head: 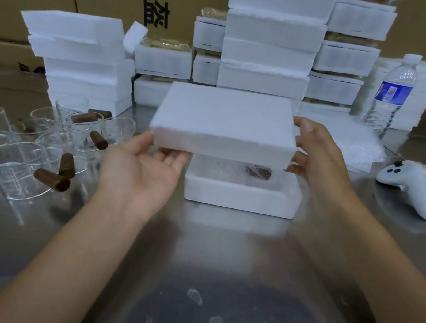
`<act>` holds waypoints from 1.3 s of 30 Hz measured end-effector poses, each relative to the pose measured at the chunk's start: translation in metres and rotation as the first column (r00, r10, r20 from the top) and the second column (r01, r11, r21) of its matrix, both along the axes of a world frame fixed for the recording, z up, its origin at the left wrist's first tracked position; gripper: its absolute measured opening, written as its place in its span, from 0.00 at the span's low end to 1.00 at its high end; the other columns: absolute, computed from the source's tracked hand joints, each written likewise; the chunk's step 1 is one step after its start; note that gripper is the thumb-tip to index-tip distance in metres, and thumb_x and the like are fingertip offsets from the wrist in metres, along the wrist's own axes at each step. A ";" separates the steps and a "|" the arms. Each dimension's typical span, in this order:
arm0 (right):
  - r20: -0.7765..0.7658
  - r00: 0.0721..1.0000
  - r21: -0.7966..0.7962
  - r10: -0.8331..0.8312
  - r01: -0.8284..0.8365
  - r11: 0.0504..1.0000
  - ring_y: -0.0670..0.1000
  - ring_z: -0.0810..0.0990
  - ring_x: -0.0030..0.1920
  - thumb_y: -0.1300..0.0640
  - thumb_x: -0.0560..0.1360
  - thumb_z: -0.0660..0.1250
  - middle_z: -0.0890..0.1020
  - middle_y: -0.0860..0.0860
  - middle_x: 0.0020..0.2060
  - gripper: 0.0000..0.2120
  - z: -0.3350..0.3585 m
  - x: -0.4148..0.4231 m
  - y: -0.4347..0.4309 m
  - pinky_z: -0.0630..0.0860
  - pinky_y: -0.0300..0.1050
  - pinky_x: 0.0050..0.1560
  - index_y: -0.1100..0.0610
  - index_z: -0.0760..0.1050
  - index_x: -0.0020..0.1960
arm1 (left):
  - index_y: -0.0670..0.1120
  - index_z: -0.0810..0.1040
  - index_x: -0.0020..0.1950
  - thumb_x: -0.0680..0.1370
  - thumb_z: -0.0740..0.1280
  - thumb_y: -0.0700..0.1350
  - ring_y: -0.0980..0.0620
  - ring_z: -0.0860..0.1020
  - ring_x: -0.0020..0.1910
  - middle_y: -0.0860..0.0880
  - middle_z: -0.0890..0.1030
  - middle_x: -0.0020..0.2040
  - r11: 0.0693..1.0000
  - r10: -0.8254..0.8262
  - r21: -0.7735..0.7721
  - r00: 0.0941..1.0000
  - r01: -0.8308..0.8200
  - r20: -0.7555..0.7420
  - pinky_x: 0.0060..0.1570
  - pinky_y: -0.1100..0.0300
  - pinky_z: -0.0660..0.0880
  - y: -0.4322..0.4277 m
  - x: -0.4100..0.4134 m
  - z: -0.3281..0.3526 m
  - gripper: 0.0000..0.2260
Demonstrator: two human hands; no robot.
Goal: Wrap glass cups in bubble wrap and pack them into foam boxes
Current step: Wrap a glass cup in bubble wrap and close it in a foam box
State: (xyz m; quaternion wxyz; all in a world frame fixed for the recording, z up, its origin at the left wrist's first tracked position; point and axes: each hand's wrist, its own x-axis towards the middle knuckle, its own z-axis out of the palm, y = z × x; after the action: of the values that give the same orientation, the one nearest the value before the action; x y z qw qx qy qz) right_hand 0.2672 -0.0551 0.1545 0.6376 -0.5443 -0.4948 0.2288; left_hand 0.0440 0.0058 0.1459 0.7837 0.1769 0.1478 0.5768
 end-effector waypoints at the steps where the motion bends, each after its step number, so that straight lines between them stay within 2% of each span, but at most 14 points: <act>1: -0.030 1.000 -0.024 0.001 -0.001 1.000 0.47 0.80 0.41 0.39 0.69 0.61 0.81 0.42 0.42 0.13 0.000 0.003 0.000 0.77 0.45 0.47 0.42 0.75 0.50 | 0.37 0.73 0.60 0.80 0.55 0.37 0.39 0.80 0.56 0.36 0.81 0.56 0.999 -0.024 0.039 0.999 0.026 -0.038 0.62 0.43 0.72 -0.007 0.004 0.001 0.12; 4: -0.101 0.995 -0.087 -0.023 0.014 0.996 0.49 0.79 0.41 0.45 0.74 0.64 0.79 0.48 0.44 0.07 0.002 0.008 -0.001 0.76 0.45 0.45 0.45 0.75 0.49 | 0.42 0.74 0.63 0.81 0.56 0.39 0.45 0.77 0.61 0.44 0.79 0.57 0.985 0.097 0.166 0.956 -0.052 -0.278 0.65 0.50 0.71 -0.013 0.011 0.000 0.13; 7: -0.186 0.978 -0.132 -0.092 0.068 0.989 0.46 0.77 0.33 0.52 0.75 0.62 0.79 0.48 0.38 0.03 0.005 0.014 -0.002 0.74 0.37 0.34 0.48 0.75 0.47 | 0.54 0.77 0.53 0.82 0.56 0.47 0.59 0.76 0.58 0.54 0.79 0.55 0.872 0.402 0.484 0.676 -0.075 -0.617 0.61 0.65 0.69 -0.017 0.016 -0.008 0.09; 9: -0.222 0.971 -0.184 -0.095 0.054 0.981 0.45 0.76 0.29 0.54 0.74 0.61 0.78 0.49 0.37 0.04 0.008 0.018 -0.005 0.73 0.36 0.30 0.50 0.74 0.45 | 0.57 0.73 0.49 0.80 0.58 0.57 0.71 0.74 0.48 0.60 0.78 0.50 0.822 0.483 0.570 0.543 -0.010 -0.687 0.49 0.76 0.67 -0.018 0.018 -0.014 0.07; 11: -0.228 0.971 -0.246 -0.073 0.015 0.969 0.46 0.75 0.28 0.54 0.74 0.59 0.77 0.49 0.35 0.05 0.009 0.023 -0.008 0.71 0.38 0.31 0.51 0.73 0.43 | 0.57 0.70 0.48 0.74 0.59 0.62 0.71 0.74 0.47 0.61 0.76 0.48 0.777 0.539 0.628 0.483 0.032 -0.691 0.46 0.74 0.67 -0.020 0.020 -0.018 0.11; 14: -0.160 0.986 -0.345 -0.049 -0.010 0.938 0.50 0.75 0.38 0.51 0.72 0.61 0.79 0.51 0.40 0.06 0.005 0.030 -0.010 0.71 0.43 0.41 0.50 0.74 0.45 | 0.58 0.68 0.55 0.69 0.58 0.65 0.65 0.73 0.54 0.61 0.75 0.54 0.743 0.569 0.666 0.456 0.071 -0.684 0.51 0.70 0.68 -0.017 0.020 -0.023 0.19; 17: -0.053 0.996 -0.403 -0.066 0.039 0.915 0.52 0.75 0.44 0.45 0.69 0.65 0.79 0.51 0.42 0.10 -0.001 0.028 -0.010 0.72 0.48 0.49 0.50 0.77 0.45 | 0.61 0.65 0.65 0.71 0.57 0.63 0.63 0.71 0.60 0.59 0.73 0.60 0.709 0.584 0.691 0.430 0.144 -0.689 0.56 0.70 0.66 -0.011 0.018 -0.027 0.23; 19: -0.029 0.996 -0.396 -0.081 0.063 0.916 0.52 0.76 0.44 0.42 0.67 0.67 0.80 0.49 0.41 0.13 -0.003 0.026 -0.009 0.73 0.50 0.52 0.49 0.78 0.45 | 0.61 0.65 0.67 0.74 0.54 0.62 0.72 0.66 0.62 0.63 0.69 0.63 0.670 0.604 0.716 0.415 0.196 -0.680 0.58 0.76 0.62 -0.009 0.017 -0.030 0.22; 22: -0.040 0.995 -0.383 -0.093 0.071 0.921 0.52 0.77 0.46 0.41 0.69 0.67 0.81 0.49 0.43 0.13 -0.004 0.026 -0.007 0.74 0.53 0.58 0.50 0.79 0.46 | 0.58 0.66 0.70 0.76 0.53 0.61 0.81 0.62 0.57 0.60 0.67 0.66 0.661 0.613 0.717 0.391 0.222 -0.686 0.53 0.85 0.57 -0.005 0.016 -0.032 0.23; 29: -0.105 0.990 -0.399 -0.093 0.044 0.916 0.49 0.79 0.39 0.42 0.70 0.68 0.82 0.48 0.38 0.15 -0.003 0.024 -0.007 0.73 0.45 0.48 0.52 0.79 0.46 | 0.60 0.69 0.65 0.72 0.55 0.63 0.74 0.68 0.54 0.64 0.72 0.60 0.755 0.502 0.624 0.434 0.201 -0.748 0.44 0.86 0.60 -0.002 0.018 -0.028 0.23; 32: -0.208 0.975 -0.410 -0.083 -0.010 0.912 0.41 0.75 0.23 0.45 0.71 0.68 0.78 0.43 0.24 0.10 -0.003 0.023 -0.009 0.69 0.40 0.34 0.51 0.76 0.38 | 0.60 0.70 0.64 0.77 0.56 0.59 0.78 0.69 0.49 0.68 0.71 0.54 0.766 0.490 0.607 0.418 0.211 -0.765 0.42 0.86 0.61 0.000 0.017 -0.028 0.16; 34: -0.258 0.963 -0.419 -0.072 -0.044 0.907 0.40 0.71 0.18 0.48 0.72 0.68 0.75 0.43 0.20 0.10 -0.003 0.023 -0.010 0.67 0.37 0.27 0.51 0.74 0.36 | 0.58 0.70 0.66 0.79 0.56 0.56 0.81 0.68 0.46 0.69 0.71 0.53 0.768 0.491 0.603 0.407 0.217 -0.771 0.42 0.86 0.61 0.002 0.018 -0.029 0.15; 37: -0.274 0.960 -0.426 -0.057 -0.068 0.902 0.40 0.72 0.18 0.48 0.73 0.67 0.75 0.43 0.20 0.09 -0.004 0.024 -0.010 0.66 0.40 0.29 0.52 0.74 0.37 | 0.58 0.70 0.68 0.80 0.57 0.55 0.81 0.69 0.45 0.68 0.72 0.53 0.775 0.472 0.591 0.417 0.224 -0.777 0.41 0.85 0.62 0.001 0.018 -0.027 0.17; 39: -0.267 0.961 -0.419 -0.076 -0.045 0.907 0.41 0.74 0.20 0.48 0.72 0.68 0.77 0.43 0.22 0.08 -0.005 0.023 -0.009 0.68 0.40 0.30 0.52 0.76 0.38 | 0.60 0.69 0.69 0.78 0.58 0.57 0.75 0.70 0.52 0.64 0.73 0.59 0.790 0.437 0.567 0.433 0.234 -0.788 0.45 0.81 0.64 0.000 0.017 -0.027 0.18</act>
State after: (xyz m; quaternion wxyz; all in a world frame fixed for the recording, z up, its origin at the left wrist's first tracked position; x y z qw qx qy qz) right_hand 0.2899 -0.0639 0.1491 0.5701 -0.6354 -0.3351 0.3988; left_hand 0.0610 0.0059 0.1194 0.4432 0.6831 0.3583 0.4567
